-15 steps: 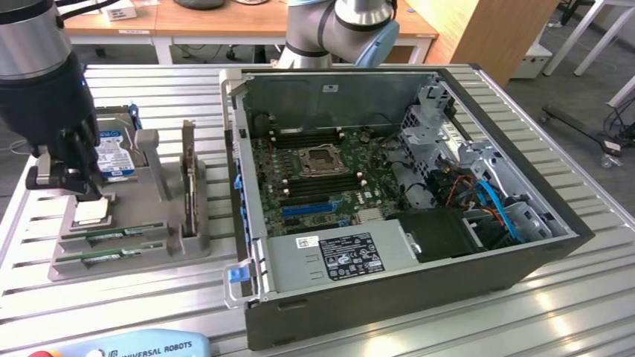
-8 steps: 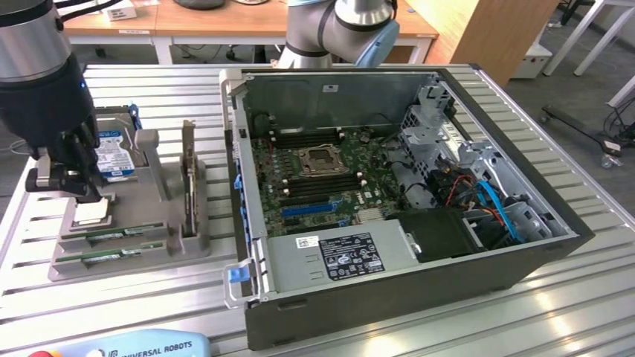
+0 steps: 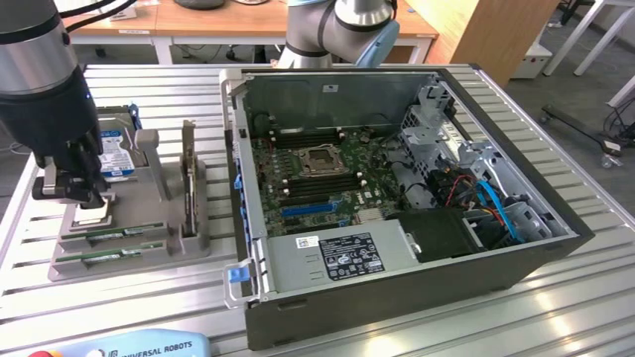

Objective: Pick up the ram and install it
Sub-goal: 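Pick up the ram and move it above insertion slot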

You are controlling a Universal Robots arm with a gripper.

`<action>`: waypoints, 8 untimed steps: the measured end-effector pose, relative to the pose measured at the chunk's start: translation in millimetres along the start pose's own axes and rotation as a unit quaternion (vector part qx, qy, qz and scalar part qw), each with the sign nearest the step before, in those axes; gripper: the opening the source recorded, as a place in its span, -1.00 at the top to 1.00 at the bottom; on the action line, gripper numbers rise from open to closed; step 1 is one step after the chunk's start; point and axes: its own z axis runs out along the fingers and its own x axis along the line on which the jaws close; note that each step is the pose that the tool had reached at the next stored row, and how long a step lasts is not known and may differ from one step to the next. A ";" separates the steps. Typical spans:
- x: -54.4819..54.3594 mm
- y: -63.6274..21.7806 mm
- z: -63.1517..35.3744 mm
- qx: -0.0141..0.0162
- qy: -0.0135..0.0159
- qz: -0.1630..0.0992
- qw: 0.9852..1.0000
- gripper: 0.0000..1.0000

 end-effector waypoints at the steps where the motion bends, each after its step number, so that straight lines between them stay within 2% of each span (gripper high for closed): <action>1: 0.1 -0.1 1.5 0.000 0.000 0.000 1.000 0.38; 8: 0.3 -0.5 10.4 0.000 0.000 0.000 1.000 0.38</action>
